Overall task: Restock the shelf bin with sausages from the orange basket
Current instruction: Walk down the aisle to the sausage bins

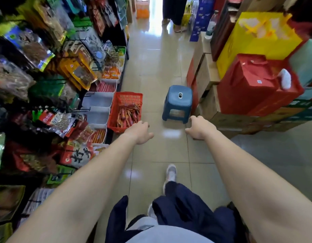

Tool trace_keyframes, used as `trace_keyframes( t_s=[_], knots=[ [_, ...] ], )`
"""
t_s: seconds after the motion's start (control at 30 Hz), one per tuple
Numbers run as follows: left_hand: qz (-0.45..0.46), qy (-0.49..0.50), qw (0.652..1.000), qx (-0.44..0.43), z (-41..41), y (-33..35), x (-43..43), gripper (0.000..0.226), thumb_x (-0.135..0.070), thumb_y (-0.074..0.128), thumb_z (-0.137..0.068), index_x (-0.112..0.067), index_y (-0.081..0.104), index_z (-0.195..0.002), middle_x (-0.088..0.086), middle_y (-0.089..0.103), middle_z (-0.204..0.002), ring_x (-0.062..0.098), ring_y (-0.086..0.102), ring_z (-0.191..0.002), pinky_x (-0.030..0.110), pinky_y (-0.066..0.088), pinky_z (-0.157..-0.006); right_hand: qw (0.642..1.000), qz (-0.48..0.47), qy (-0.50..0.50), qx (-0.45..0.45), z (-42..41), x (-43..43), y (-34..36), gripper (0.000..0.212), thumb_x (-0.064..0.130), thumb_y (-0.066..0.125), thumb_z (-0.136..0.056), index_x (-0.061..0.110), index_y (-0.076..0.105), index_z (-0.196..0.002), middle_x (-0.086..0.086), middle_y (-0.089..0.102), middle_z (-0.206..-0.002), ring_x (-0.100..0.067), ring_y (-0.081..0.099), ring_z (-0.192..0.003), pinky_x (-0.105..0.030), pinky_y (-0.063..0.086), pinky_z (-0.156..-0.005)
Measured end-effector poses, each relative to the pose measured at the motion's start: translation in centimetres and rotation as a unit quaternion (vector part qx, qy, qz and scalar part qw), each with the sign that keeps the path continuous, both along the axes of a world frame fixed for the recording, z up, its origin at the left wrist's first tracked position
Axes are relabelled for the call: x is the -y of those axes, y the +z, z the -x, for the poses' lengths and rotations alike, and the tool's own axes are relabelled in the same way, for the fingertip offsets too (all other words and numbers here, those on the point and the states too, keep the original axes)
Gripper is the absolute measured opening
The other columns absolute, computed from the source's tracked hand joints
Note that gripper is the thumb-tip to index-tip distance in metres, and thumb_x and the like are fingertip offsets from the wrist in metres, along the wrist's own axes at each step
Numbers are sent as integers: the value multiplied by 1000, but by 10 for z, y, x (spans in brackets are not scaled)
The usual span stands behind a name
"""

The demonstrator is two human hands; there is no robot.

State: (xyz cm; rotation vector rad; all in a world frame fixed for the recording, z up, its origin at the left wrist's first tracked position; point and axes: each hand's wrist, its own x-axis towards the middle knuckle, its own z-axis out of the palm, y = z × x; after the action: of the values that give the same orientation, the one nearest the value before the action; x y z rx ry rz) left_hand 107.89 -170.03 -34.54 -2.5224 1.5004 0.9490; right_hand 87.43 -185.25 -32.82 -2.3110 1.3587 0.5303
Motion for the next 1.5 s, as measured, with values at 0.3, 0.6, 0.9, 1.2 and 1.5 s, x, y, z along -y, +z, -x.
trace_keyframes(
  t_s=[0.3,0.6,0.9,1.2,1.5],
  knots=[
    [-47,12,998,46,-114,-5,159,58,-48,55,-91,-13,51,-137,16,49,-139,39,49,-126,46,43,-103,999,-33,8,3,-110,187,-27,54,45,57,-85,19,48,-131,-7,51,-124,-29,58,-104,-44,52,-87],
    [-21,75,997,7,-211,12,320,60,-47,52,-94,-9,47,-140,16,48,-141,34,49,-128,43,43,-105,998,-40,36,33,-219,366,-3,57,39,55,-88,17,45,-139,-9,51,-135,-30,58,-110,-44,52,-89],
    [-35,92,995,-2,-325,-11,444,61,-45,52,-93,-12,45,-143,14,46,-143,33,47,-130,42,42,-105,998,-40,43,19,-330,497,-18,62,39,58,-88,16,43,-143,-9,52,-136,-30,58,-113,-42,52,-91],
    [-26,95,995,-15,-466,-17,577,61,-45,52,-93,-12,44,-144,15,45,-144,34,46,-131,44,41,-105,997,-30,68,-2,-480,624,-19,64,43,60,-92,17,40,-148,-11,49,-146,-33,51,-128,-46,47,-100],
    [-12,150,988,-26,-558,0,636,61,-42,52,-96,-8,42,-145,15,42,-148,32,43,-134,42,38,-109,991,-27,133,9,-614,703,-2,66,40,60,-93,14,38,-149,-14,48,-146,-35,51,-127,-44,46,-101]
  ],
)
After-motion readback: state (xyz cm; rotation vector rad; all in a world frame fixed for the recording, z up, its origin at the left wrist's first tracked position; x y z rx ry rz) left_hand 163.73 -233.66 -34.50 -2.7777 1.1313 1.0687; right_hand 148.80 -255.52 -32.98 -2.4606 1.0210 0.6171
